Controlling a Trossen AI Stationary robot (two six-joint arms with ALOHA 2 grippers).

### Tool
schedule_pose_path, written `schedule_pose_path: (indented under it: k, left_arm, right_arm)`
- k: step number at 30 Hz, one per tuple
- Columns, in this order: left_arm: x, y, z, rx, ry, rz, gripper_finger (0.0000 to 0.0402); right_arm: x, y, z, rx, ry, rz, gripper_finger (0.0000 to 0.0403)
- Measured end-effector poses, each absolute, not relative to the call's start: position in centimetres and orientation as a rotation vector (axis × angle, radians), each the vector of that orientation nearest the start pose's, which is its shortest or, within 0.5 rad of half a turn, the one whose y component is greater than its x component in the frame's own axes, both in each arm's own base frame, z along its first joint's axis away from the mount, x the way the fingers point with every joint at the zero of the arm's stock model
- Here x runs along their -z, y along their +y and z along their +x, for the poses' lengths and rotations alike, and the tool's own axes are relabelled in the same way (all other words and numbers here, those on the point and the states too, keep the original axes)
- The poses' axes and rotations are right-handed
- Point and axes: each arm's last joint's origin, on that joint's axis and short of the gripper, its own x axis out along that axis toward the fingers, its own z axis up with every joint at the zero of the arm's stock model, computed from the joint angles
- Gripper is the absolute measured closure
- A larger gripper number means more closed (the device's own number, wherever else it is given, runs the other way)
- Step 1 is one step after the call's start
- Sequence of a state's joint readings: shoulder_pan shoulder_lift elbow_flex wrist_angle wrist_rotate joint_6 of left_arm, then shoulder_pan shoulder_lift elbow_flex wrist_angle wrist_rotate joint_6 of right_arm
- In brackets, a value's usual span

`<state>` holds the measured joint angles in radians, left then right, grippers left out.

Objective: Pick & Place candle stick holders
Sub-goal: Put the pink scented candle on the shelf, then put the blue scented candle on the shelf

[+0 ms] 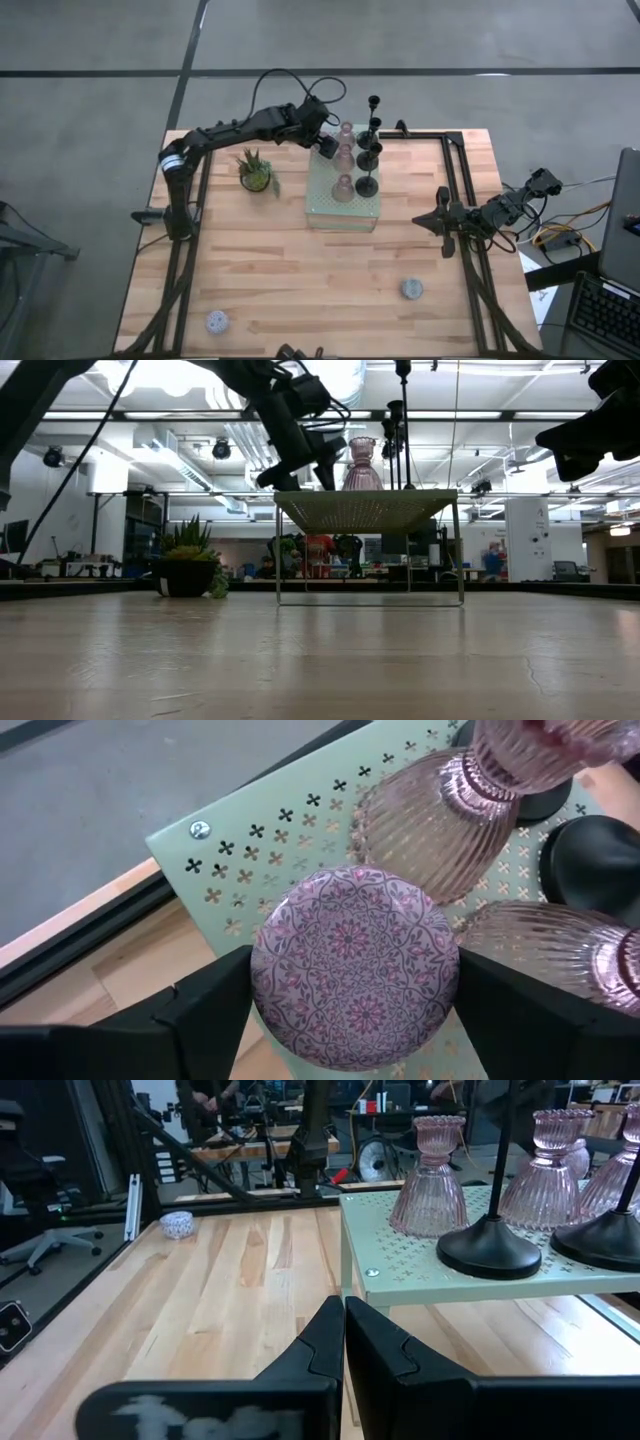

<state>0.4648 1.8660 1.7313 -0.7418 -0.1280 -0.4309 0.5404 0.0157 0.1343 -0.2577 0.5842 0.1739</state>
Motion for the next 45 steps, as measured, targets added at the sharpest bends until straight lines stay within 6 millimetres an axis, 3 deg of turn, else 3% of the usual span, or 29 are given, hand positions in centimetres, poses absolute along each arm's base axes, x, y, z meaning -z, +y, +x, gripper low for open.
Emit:
schedule_pose_path:
  k: [10,14,20,25,33,39,45]
  left_arm:
    - [-31.2,18.7,36.4,-0.731,0.748,-0.507,0.0053]
    - [-32.7,18.4,36.0,-0.711,0.76,-0.484,0.0055]
    - [-35.0,15.9,33.8,-0.683,0.86,-0.447,0.0055]
    - [-37.0,11.7,31.8,-0.678,0.826,-0.356,0.0054]
    - [-38.4,1.8,28.1,-0.609,0.57,-0.196,0.0053]
    - [-35.8,-4.7,25.6,-0.369,0.349,-0.119,0.0054]
    - [-31.5,-7.9,22.9,-0.281,0.141,-0.126,0.0054]
  right_arm:
    - [-18.3,2.9,8.0,0.054,0.114,0.099,0.0394]
    - [-18.4,2.9,8.0,0.054,0.114,0.099,0.0394]
    - [-18.4,2.9,8.0,0.054,0.113,0.1,0.0394]
    - [-18.4,2.9,8.0,0.054,0.113,0.1,0.0394]
    - [-18.4,2.9,8.0,0.054,0.113,0.099,0.0394]
    - [-18.3,2.9,8.0,0.054,0.113,0.1,0.0394]
    - [-18.3,2.9,8.0,0.054,0.113,0.099,0.0394]
